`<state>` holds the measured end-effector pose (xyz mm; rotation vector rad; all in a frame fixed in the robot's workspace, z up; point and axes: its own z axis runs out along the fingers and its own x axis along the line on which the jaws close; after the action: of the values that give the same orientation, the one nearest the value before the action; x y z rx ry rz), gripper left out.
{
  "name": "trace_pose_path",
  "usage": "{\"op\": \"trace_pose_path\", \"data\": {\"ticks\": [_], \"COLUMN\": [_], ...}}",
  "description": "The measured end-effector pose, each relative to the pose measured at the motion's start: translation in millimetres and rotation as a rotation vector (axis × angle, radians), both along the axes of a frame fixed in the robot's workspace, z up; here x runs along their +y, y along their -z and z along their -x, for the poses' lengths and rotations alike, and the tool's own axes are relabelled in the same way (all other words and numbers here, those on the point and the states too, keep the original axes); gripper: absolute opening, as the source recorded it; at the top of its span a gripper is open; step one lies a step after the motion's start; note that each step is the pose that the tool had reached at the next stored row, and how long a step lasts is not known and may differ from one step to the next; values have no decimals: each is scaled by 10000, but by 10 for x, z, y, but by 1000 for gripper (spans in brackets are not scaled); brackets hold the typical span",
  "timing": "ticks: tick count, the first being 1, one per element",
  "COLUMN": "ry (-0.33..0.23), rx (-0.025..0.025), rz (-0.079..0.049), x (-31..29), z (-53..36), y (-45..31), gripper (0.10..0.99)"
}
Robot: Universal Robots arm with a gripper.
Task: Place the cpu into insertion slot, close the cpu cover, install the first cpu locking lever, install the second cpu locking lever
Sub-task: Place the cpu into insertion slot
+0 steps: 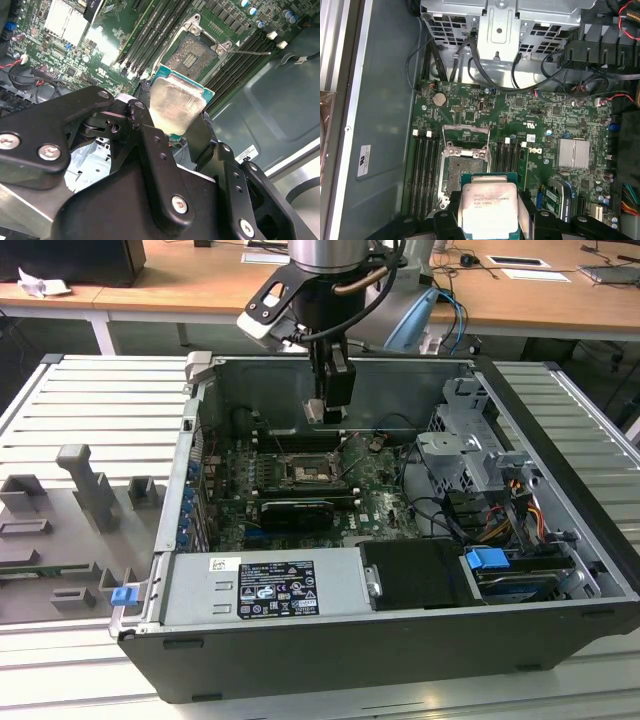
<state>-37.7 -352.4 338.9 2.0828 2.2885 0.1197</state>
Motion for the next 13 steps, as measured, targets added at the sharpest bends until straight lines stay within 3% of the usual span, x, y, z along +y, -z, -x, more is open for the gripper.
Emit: {"op": "trace_pose_path", "data": {"ticks": [13], "ry": [44], "rx": [-1], "rz": [0], "x": [0], "z": [0], "y": [34], "gripper": [529]}}
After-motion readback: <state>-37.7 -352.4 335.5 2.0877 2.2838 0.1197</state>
